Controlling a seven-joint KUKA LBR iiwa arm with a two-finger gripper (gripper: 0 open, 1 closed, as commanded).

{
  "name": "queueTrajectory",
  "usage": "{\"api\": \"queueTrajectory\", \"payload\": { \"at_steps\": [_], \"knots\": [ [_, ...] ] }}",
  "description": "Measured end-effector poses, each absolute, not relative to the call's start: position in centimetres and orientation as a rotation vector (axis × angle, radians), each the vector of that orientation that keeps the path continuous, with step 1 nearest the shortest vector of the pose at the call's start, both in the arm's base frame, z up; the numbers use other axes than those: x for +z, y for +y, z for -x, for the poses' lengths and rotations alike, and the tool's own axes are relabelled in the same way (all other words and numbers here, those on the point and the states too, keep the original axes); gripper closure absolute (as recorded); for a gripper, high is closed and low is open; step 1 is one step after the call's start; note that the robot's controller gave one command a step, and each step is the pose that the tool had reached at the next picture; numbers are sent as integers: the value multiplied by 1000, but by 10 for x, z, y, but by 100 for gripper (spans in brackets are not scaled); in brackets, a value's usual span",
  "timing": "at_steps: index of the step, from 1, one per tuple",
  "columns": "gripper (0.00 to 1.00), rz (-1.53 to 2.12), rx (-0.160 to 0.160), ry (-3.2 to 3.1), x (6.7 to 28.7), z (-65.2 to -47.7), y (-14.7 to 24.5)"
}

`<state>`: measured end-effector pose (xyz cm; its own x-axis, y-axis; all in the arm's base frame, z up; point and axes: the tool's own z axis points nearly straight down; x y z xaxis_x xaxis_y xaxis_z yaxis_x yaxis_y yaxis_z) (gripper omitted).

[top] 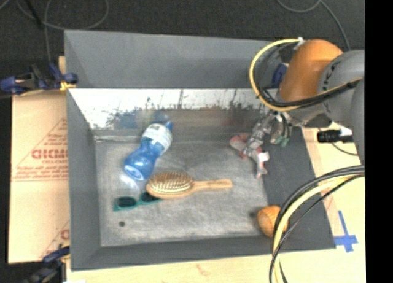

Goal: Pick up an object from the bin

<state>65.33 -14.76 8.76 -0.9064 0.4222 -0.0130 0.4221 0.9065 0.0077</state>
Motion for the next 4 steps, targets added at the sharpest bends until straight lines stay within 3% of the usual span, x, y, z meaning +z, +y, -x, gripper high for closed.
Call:
{"api": "queueTrajectory", "payload": {
  "at_steps": [4],
  "knots": [
    [100, -666, 6, 3056, 88, -653, -148]
  ]
}}
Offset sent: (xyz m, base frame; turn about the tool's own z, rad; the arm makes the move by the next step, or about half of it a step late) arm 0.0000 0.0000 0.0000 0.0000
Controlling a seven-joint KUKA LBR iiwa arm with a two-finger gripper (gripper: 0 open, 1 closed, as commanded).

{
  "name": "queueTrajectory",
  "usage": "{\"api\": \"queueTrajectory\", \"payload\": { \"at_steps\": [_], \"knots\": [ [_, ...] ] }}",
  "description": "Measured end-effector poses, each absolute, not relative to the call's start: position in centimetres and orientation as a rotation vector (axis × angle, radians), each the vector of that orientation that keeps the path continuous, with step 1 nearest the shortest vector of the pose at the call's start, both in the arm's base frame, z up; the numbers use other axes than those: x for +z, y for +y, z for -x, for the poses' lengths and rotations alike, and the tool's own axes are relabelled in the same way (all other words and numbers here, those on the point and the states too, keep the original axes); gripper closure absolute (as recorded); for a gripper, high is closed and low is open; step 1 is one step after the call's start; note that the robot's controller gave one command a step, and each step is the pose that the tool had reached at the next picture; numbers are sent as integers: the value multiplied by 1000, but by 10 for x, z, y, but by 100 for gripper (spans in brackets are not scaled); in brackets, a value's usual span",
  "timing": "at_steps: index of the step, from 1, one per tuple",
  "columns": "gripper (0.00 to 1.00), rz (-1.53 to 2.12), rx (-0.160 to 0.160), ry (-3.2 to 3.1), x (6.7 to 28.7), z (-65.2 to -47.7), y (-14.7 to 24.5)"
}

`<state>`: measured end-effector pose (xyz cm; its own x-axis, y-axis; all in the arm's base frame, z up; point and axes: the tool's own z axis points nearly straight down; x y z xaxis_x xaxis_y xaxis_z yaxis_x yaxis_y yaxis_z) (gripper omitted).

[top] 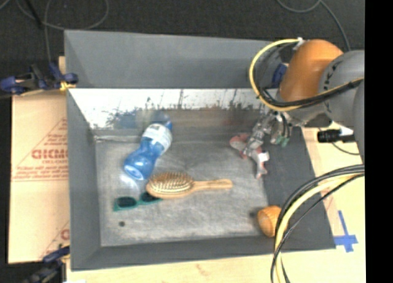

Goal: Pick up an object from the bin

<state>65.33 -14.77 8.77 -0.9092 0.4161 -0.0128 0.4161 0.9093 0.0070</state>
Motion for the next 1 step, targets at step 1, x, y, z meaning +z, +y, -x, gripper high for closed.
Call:
{"api": "queueTrajectory", "payload": {
  "at_steps": [1],
  "knots": [
    [100, -664, 6, 3056, 88, -653, -148]
  ]
}}
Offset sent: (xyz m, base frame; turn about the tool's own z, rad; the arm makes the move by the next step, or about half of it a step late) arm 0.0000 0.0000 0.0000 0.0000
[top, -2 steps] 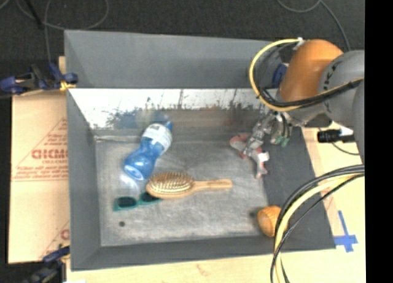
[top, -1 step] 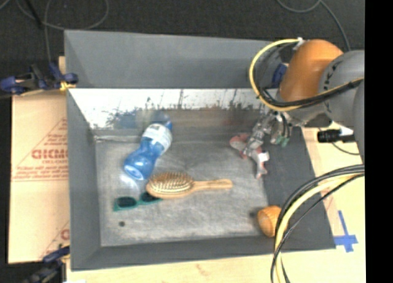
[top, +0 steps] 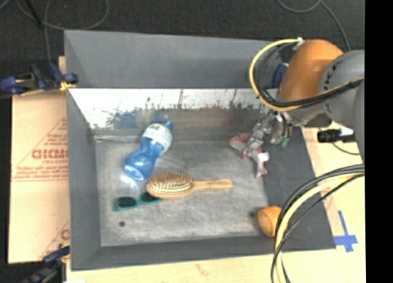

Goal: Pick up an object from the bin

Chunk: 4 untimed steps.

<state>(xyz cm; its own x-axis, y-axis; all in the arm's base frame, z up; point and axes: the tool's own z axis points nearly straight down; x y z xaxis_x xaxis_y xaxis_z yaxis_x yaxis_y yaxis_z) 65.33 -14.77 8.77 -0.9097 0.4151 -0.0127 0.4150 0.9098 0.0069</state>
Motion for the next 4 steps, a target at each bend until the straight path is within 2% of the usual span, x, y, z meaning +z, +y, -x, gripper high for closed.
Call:
{"api": "queueTrajectory", "payload": {
  "at_steps": [4],
  "knots": [
    [100, -660, 6, 3057, 88, -653, -148]
  ]
}}
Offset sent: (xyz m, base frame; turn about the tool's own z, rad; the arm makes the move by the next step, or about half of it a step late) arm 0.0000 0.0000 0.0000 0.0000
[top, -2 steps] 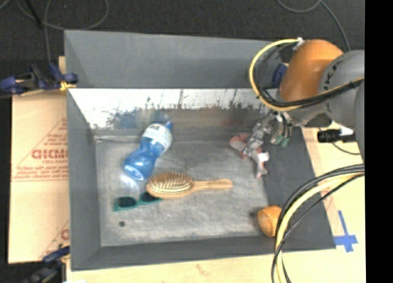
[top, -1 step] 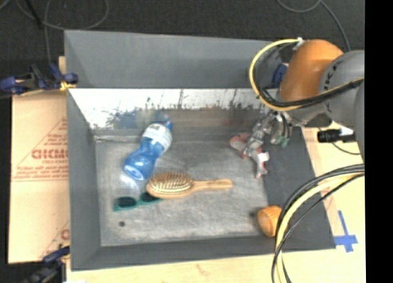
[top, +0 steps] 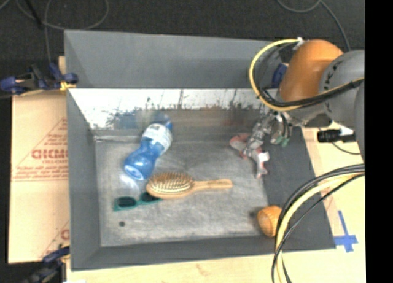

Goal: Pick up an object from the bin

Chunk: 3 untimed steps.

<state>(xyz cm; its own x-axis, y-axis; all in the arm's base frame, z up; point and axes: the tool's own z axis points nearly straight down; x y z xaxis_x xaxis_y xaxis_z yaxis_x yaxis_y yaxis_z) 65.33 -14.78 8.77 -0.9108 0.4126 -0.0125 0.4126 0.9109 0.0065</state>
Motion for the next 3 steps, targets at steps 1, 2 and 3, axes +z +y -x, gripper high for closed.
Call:
{"api": "queueTrajectory", "payload": {
  "at_steps": [1, 2, 3],
  "knots": [
    [100, -660, 6, 3058, 88, -653, -148],
    [100, -659, 6, 3058, 88, -653, -148],
    [100, -659, 6, 3058, 88, -653, -148]
  ]
}}
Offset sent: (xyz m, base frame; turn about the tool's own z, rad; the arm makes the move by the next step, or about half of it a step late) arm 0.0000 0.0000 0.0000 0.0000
